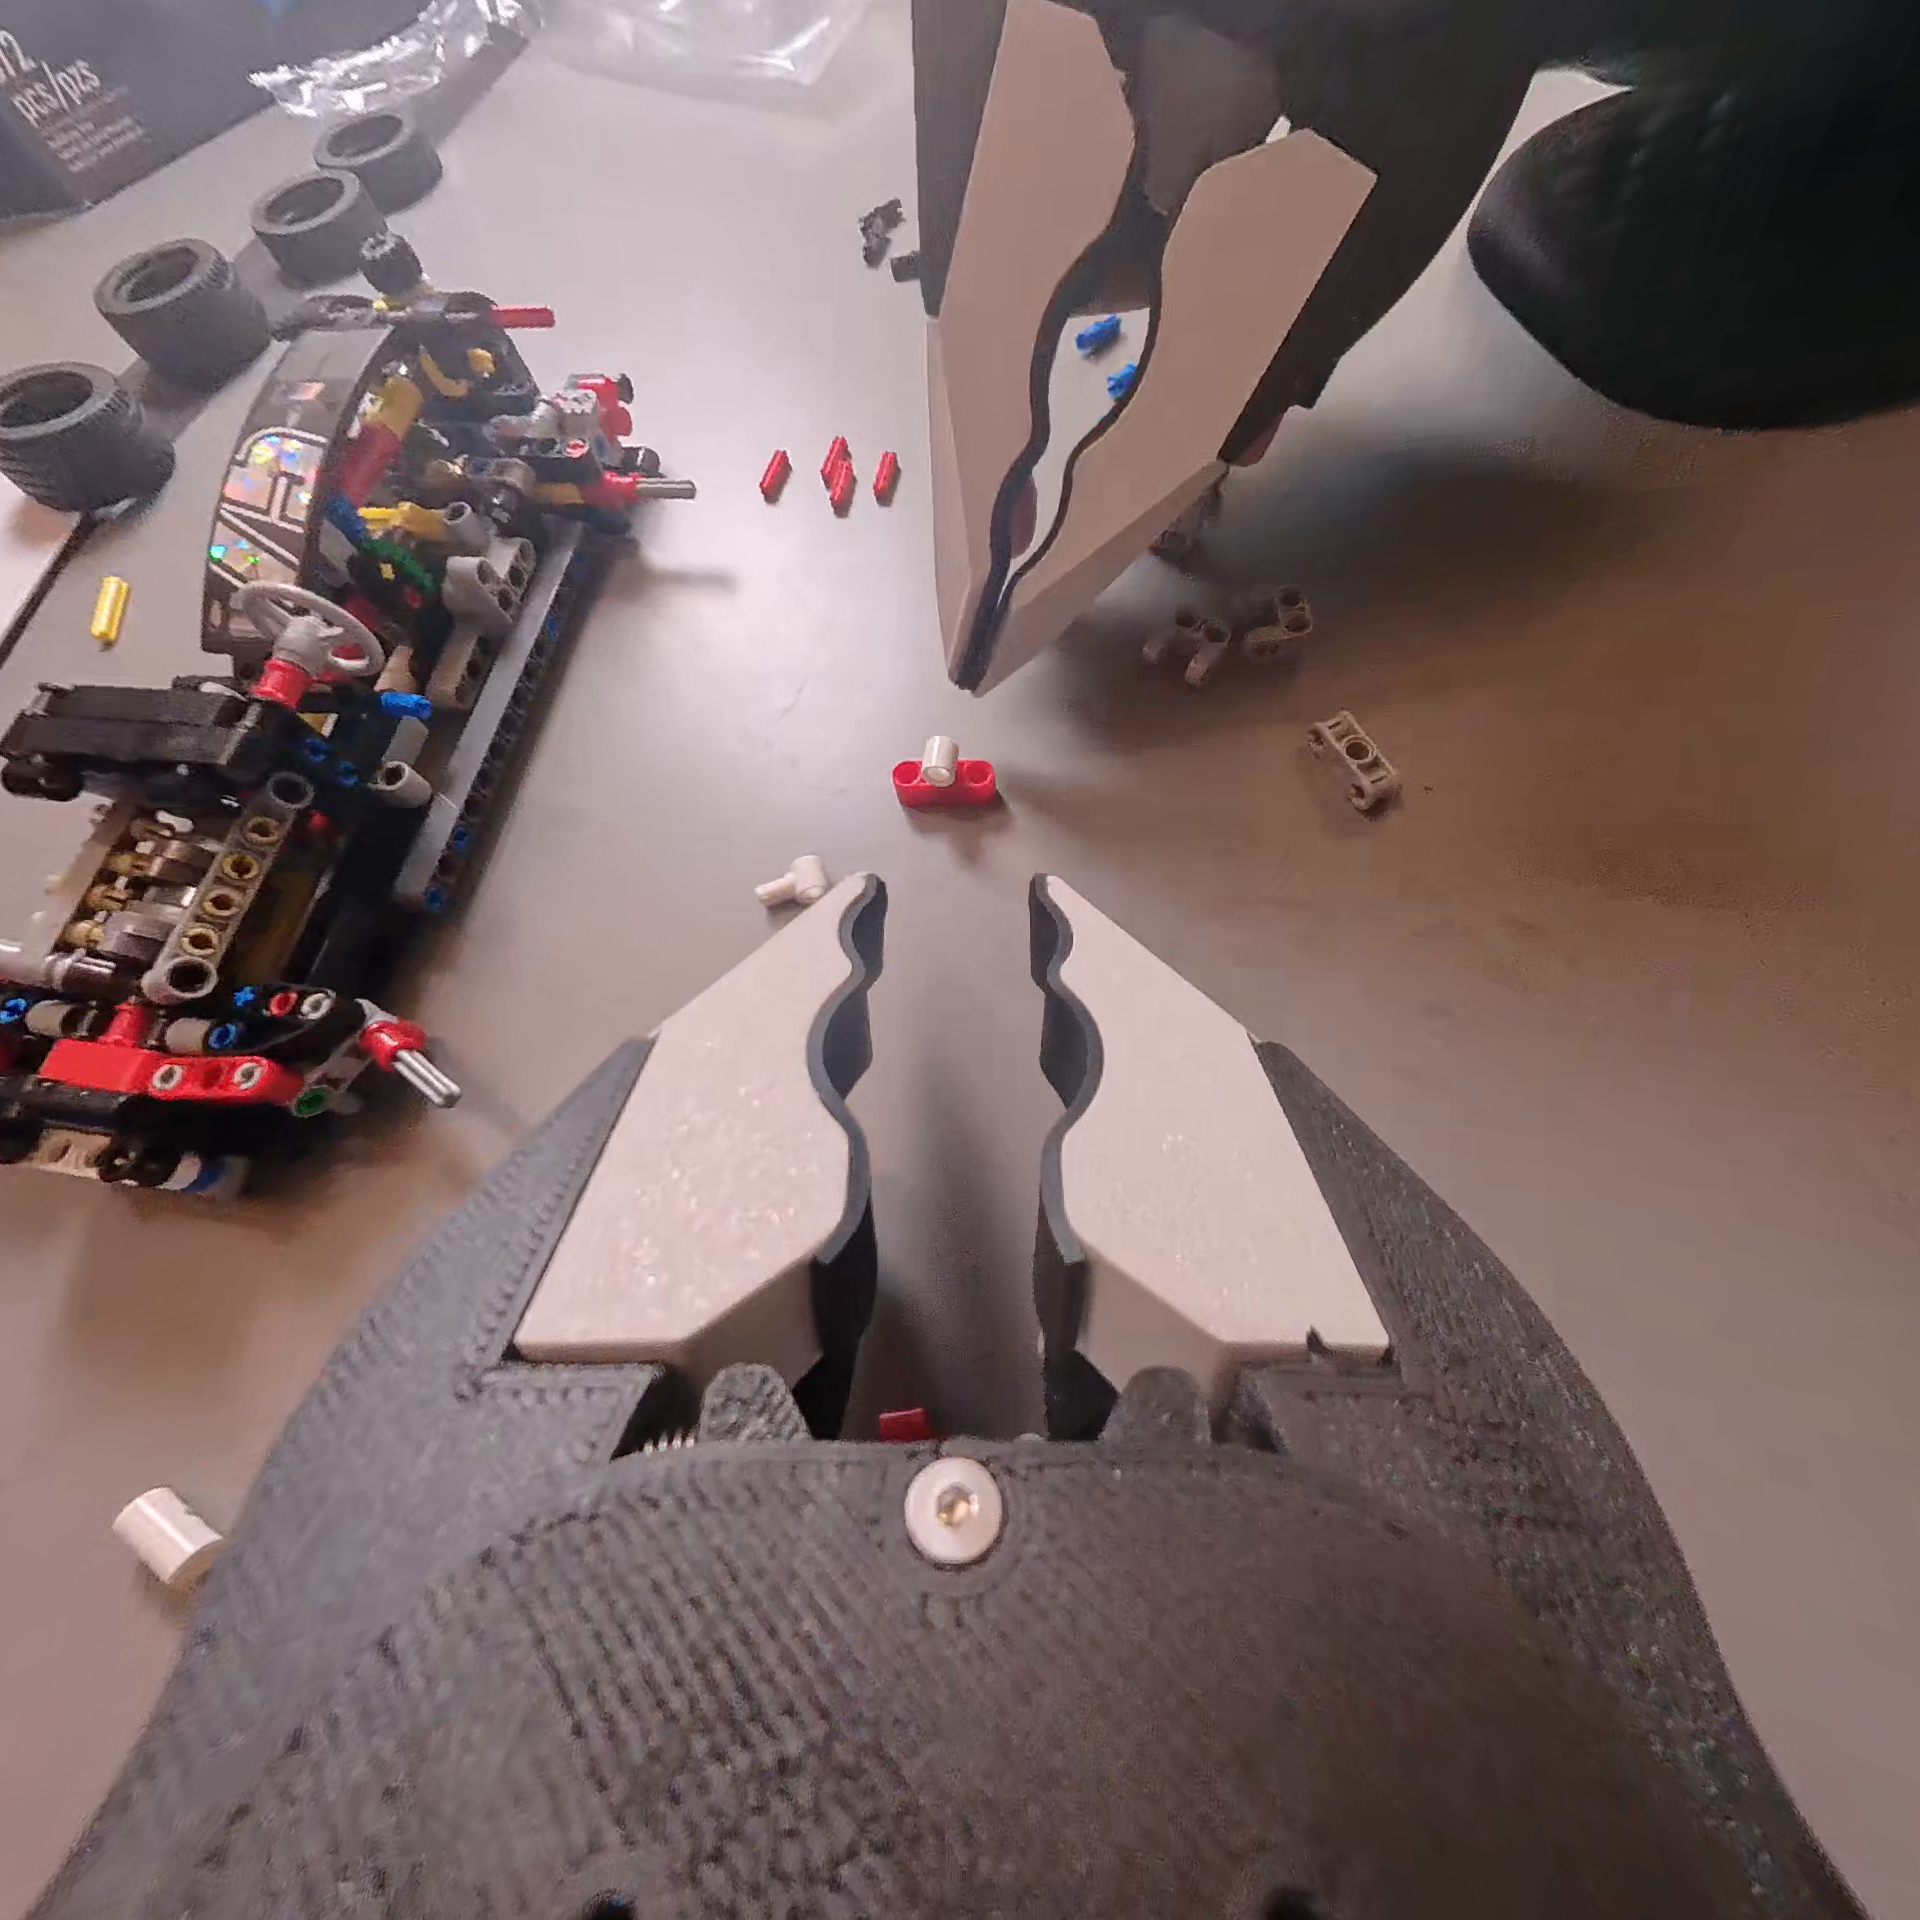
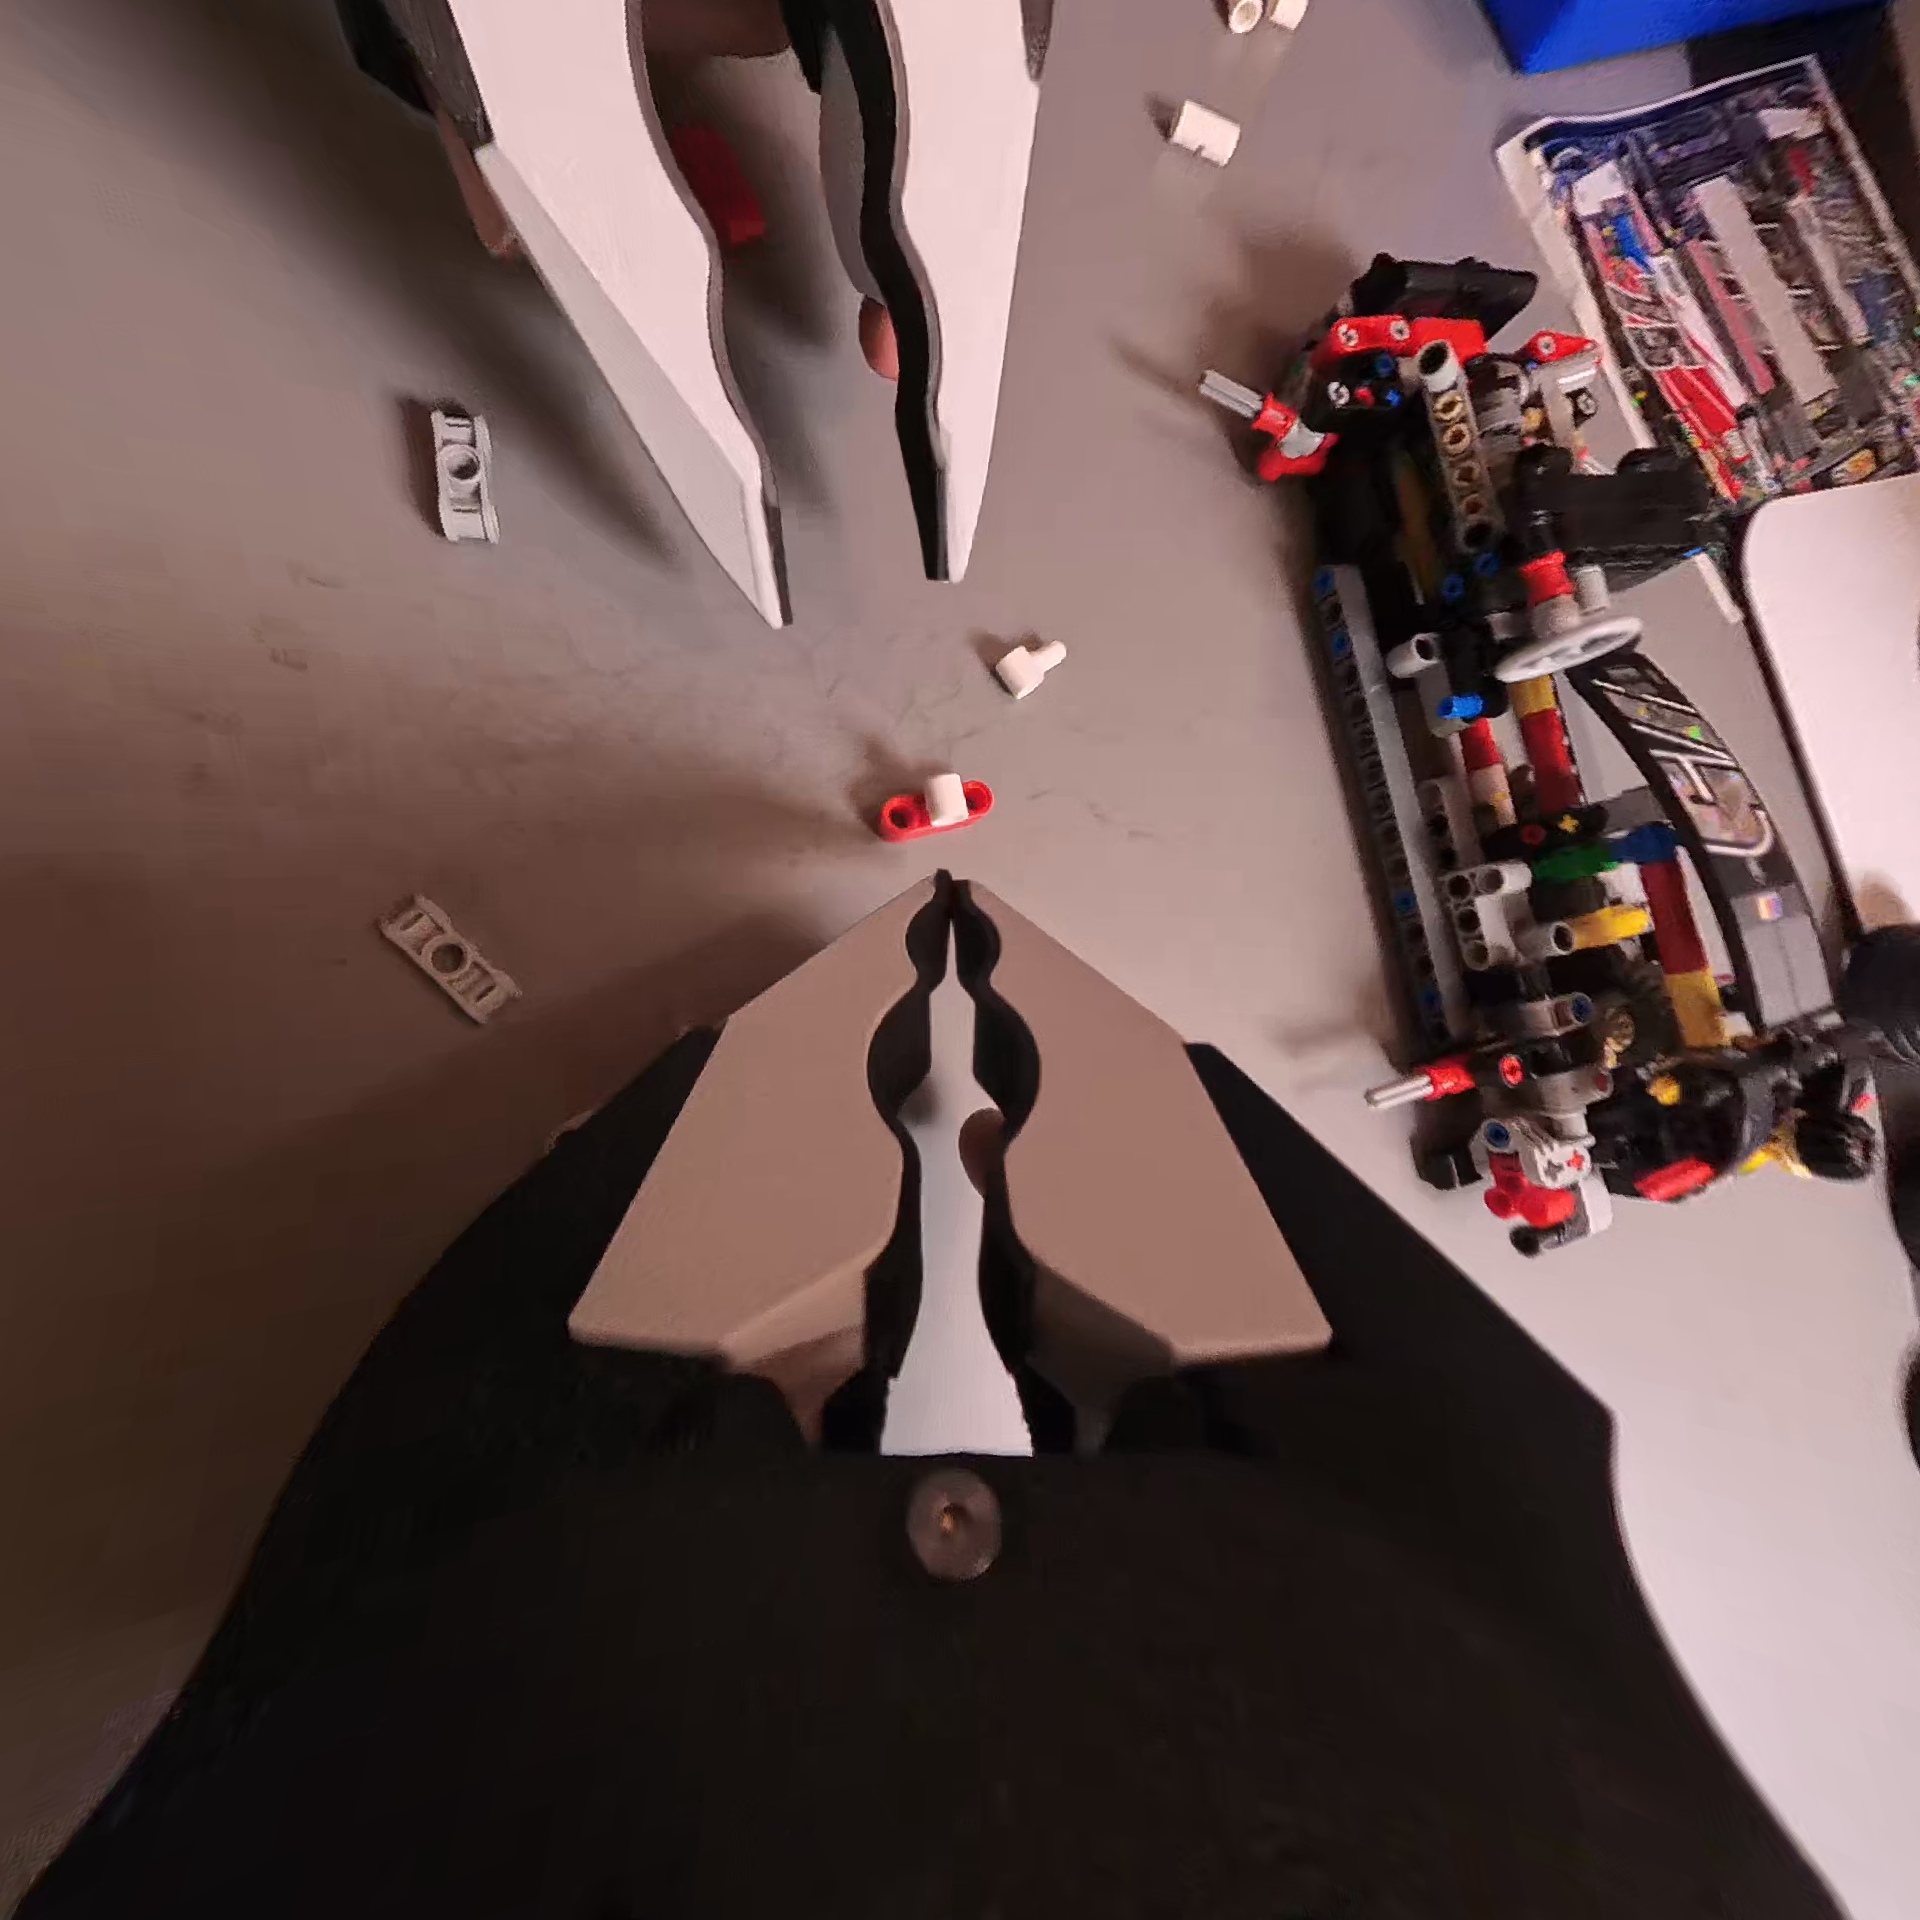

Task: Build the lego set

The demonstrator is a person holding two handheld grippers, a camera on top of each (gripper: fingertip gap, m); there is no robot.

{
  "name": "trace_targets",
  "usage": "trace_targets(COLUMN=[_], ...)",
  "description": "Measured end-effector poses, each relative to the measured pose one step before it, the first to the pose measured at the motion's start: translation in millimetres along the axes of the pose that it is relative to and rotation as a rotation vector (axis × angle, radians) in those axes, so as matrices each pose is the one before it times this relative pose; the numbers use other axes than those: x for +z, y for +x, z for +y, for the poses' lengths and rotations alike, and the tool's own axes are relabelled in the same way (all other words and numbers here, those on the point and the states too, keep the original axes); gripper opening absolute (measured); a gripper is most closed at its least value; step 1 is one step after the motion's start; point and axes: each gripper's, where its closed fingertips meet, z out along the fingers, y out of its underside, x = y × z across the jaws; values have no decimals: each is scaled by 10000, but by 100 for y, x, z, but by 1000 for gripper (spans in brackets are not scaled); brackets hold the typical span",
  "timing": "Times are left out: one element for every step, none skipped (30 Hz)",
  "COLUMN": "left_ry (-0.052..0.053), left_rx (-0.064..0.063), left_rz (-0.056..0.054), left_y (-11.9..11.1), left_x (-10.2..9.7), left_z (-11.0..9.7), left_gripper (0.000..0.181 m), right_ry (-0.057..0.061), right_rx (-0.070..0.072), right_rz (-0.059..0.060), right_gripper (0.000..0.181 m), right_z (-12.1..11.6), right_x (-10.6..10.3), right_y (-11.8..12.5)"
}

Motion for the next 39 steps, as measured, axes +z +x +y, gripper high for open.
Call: trace_targets(left_ry=[-104, -90, -75, -72, -68, -55, -38, -18, -11, -16, -17, -18, -27, -35, -44, -51, -49, -54, -56, -44, -34, -29, -29, -41, -59, -66, -55, -33, -14, 3, 10, 5, -1, 1, 7, 10, 9, 9, 7], left_rx=[-100, -93, -74, -54, -38, -11, 11, 21, 34, 47, 65, 82, 83, 79, 79, 83, 87, 78, 59, 44, 37, 33, 18, 17, 34, 34, 23, 20, 23, 44, 68, 66, 50, 40, 38, 31, 23, 24, 21], left_rz=[39, 3, -14, -14, -30, -29, -18, -31, -53, -74, -89, -67, -12, 33, 65, 98, 118, 112, 98, 82, 96, 122, 82, 29, 49, 81, 75, 81, 87, 73, 82, 74, 60, 55, 55, 56, 61, 59, 48], left_y=[4, -48, -50, -35, -38, -11, 21, -6, -38, -68, -95, -68, -16, 9, 4, 15, 24, -1, -16, -46, 1, 37, -30, -113, -91, -27, -11, 9, 30, 27, 48, 46, 39, 33, 39, 40, 46, 36, 24], left_x=[69, 67, 40, 35, 5, 15, 7, 15, 11, 28, 48, 85, 139, 190, 237, 280, 293, 281, 238, 187, 155, 118, 100, 86, 66, 57, 45, 30, 14, -2, -15, -22, -25, -11, -30, -22, -17, -12, -3], left_z=[205, 179, 144, 117, 95, 72, 49, 13, -18, -27, -44, -73, -93, -121, -146, -159, -172, -158, -123, -103, -76, -50, -33, -11, 19, 41, 40, 21, 20, 5, 22, 18, 25, 25, 24, 15, 12, 7, 1], left_gripper=[27, 27, 28, 28, 29, 30, 30, 30, 30, 30, 29, 28, 27, 27, 26, 25, 24, 23, 21, 20, 20, 18, 17, 17, 15, 13, 10, 7, 6, 6, 6, 5, 5, 5, 5, 5, 5, 5, 5], right_ry=[-122, -139, -81, -17, -5, 121, 263, 291, 348, 274, 117, 21, -91, -228, -263, -131, -16, 13, 24, -14, -42, -38, -22, -1, 22, 17, -33, 11, 31, 21, 40, 53, 28, 27, 16, 6, -4, -12, -22], right_rx=[-31, -67, -128, -120, -79, -78, -17, 43, 68, 111, 175, 167, 126, 106, 84, 45, 41, 30, -20, -51, -78, -105, -91, -48, -26, -27, -35, -42, -41, -21, -26, -13, -15, -9, 12, 23, 6, -6, -2], right_rz=[-112, -128, -170, -149, -94, 50, 32, -93, -47, -68, -72, 24, 53, -15, 31, 91, 4, -76, -67, -93, -110, -57, -39, -124, -131, -60, -60, -47, -37, -35, -48, -38, -25, -23, -39, -47, -63, -64, -68], right_gripper=[0, 0, 0, 0, 0, 0, 0, 0, 0, 0, 0, 1, 4, 9, 14, 17, 18, 18, 18, 18, 18, 18, 17, 16, 14, 12, 8, 7, 7, 7, 6, 6, 6, 6, 6, 6, 6, 6, 6], right_z=[-131, -99, -167, -258, -283, -446, -614, -593, -586, -383, -59, 163, 422, 643, 661, 397, 145, 30, -60, -58, -47, -52, -68, -75, -93, -67, 33, -18, -32, -6, -7, -33, 1, -27, -25, -27, -18, -6, -11], right_x=[333, 341, 305, 301, 319, 252, 159, 15, -205, -418, -557, -598, -504, -286, -44, 165, 286, 351, 312, 234, 183, 138, 119, 95, 60, 33, 30, 15, 1, -2, 10, -2, 23, 9, 18, 15, 13, 7, 10], right_y=[-100, -174, -340, -367, -304, -98, -119, -257, -79, 36, 183, 403, 454, 321, 326, 327, 102, -73, -88, -108, -116, 11, 92, -22, -38, 37, 5, -16, -14, -20, -59, -58, -31, -26, -42, -45, -49, -41, -13])
